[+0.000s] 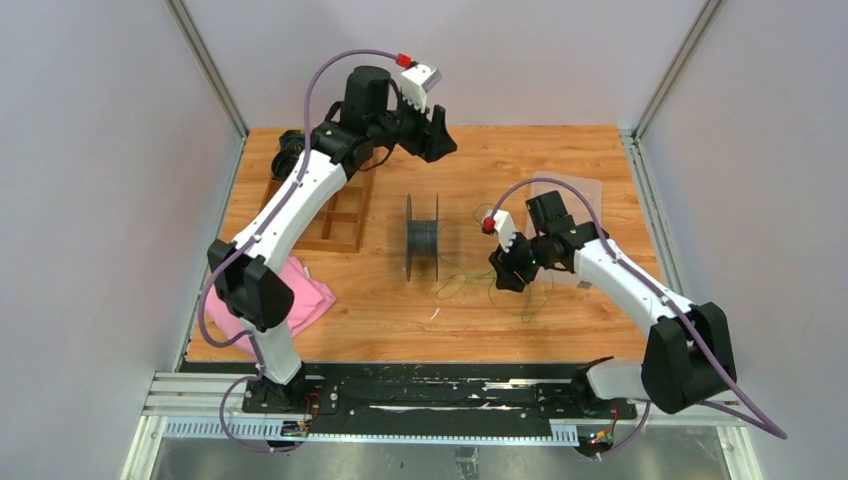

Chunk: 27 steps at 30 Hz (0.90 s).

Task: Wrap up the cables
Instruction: Adjust the cable at the center of the board, then pick up the cable from the center of the board.

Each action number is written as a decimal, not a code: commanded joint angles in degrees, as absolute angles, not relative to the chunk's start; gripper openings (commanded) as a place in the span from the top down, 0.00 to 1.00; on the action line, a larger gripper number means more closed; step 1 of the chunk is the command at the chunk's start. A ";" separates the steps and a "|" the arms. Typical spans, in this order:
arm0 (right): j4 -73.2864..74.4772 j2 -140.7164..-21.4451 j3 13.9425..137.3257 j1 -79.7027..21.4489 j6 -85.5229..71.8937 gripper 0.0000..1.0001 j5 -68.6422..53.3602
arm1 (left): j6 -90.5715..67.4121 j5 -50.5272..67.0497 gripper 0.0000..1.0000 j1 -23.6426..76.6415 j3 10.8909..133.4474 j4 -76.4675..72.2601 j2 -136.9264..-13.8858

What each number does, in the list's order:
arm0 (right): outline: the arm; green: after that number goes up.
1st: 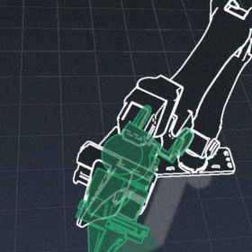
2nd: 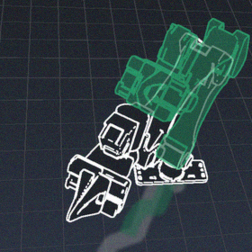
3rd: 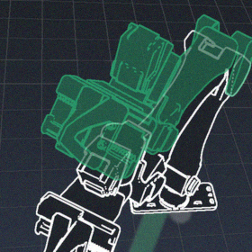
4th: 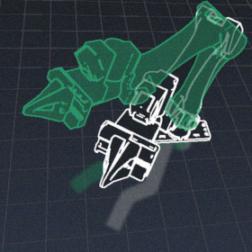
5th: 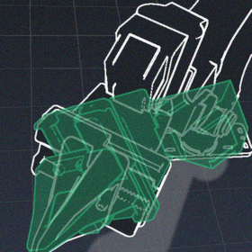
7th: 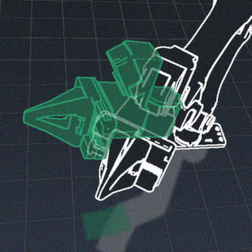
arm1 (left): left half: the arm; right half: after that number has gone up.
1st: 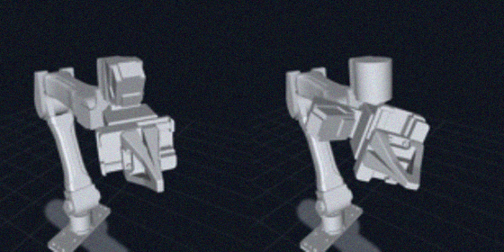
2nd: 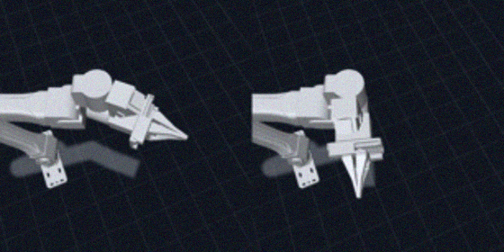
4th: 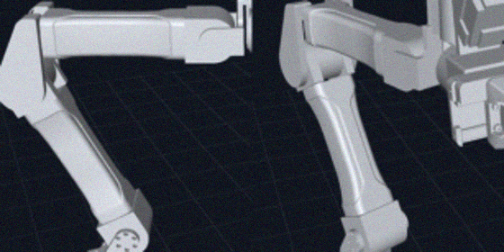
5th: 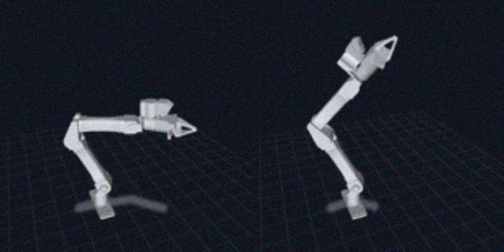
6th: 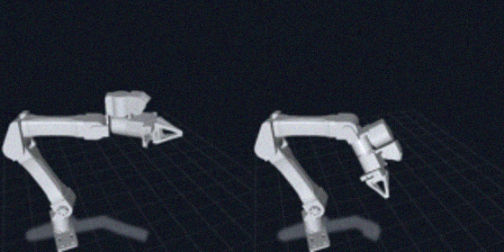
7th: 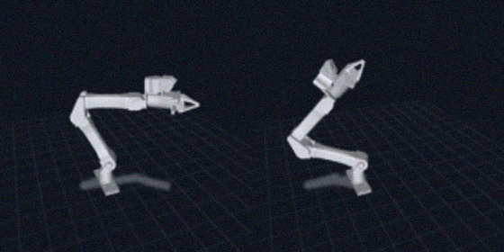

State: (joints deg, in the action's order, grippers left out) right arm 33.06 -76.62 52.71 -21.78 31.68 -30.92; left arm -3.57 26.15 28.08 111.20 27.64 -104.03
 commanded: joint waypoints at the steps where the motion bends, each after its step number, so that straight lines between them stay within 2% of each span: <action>1: 32.78 -71.42 50.28 -23.85 33.05 0.49 -29.67 | -1.41 27.42 0.32 28.32 104.93 25.19 -98.28; 7: 31.28 -66.64 47.35 -30.56 32.39 0.48 -22.47 | 2.16 25.21 0.25 28.30 96.37 22.53 -90.52; 12: 29.36 -69.80 47.15 -34.27 32.01 0.48 -17.60 | 4.55 23.00 0.16 28.30 90.49 20.27 -84.84; 21: 27.61 -78.71 50.52 -36.75 33.37 0.48 -11.67 | 7.17 21.01 0.13 28.30 87.31 20.47 -80.60; 27: 25.45 -80.37 51.41 -37.25 33.88 0.51 -9.77 | 7.80 21.02 0.13 28.30 85.74 20.47 -79.61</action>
